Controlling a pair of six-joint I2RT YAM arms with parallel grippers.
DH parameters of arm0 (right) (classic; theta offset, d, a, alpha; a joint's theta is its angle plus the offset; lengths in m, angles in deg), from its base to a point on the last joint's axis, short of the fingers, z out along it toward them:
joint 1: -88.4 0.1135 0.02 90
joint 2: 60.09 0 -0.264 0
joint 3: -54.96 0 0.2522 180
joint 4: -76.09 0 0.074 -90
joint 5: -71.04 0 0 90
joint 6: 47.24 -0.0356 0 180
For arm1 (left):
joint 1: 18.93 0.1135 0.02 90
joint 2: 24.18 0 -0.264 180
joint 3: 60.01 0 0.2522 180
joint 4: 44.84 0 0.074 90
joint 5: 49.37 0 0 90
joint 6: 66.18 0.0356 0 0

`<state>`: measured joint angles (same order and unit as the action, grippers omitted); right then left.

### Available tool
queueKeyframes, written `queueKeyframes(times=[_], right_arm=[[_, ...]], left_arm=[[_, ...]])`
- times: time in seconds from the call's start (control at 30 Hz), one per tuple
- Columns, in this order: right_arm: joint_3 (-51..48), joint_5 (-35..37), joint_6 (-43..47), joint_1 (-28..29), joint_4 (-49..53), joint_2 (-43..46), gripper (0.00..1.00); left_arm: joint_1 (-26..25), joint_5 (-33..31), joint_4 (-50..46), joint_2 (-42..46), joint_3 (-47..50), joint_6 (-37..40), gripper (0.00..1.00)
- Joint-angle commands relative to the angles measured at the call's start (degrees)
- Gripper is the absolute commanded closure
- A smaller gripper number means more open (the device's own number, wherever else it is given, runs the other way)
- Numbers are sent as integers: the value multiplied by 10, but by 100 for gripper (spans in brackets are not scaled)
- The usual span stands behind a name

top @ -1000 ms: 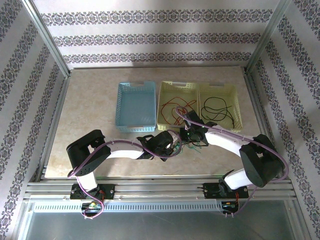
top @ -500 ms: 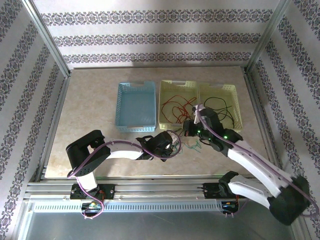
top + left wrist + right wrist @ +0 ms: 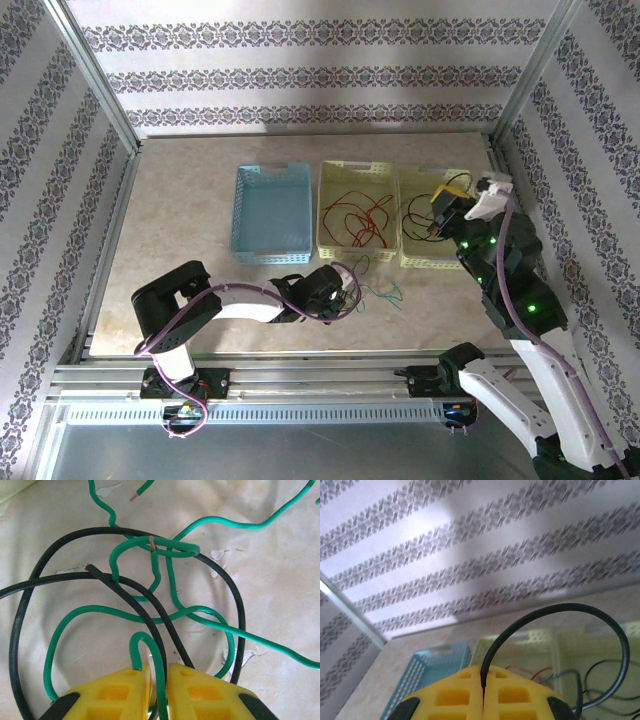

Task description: Untangle the cables

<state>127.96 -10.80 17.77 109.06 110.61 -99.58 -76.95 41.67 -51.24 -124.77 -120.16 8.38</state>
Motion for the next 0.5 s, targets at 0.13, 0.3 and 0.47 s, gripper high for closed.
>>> queueKeyframes(times=[0.13, 0.3, 0.47], right_arm=[[21, -4, 26, -89, 1, -69, 100], [-42, -23, -11, -145, -69, -156, 100], [-89, -97, -83, -206, -132, -276, 68]], left_arm=[[-5, 2, -54, -18, 24, -8, 78], [-5, -1, -59, 11, 12, 1, 76], [-5, -13, -57, 52, 3, 5, 76]])
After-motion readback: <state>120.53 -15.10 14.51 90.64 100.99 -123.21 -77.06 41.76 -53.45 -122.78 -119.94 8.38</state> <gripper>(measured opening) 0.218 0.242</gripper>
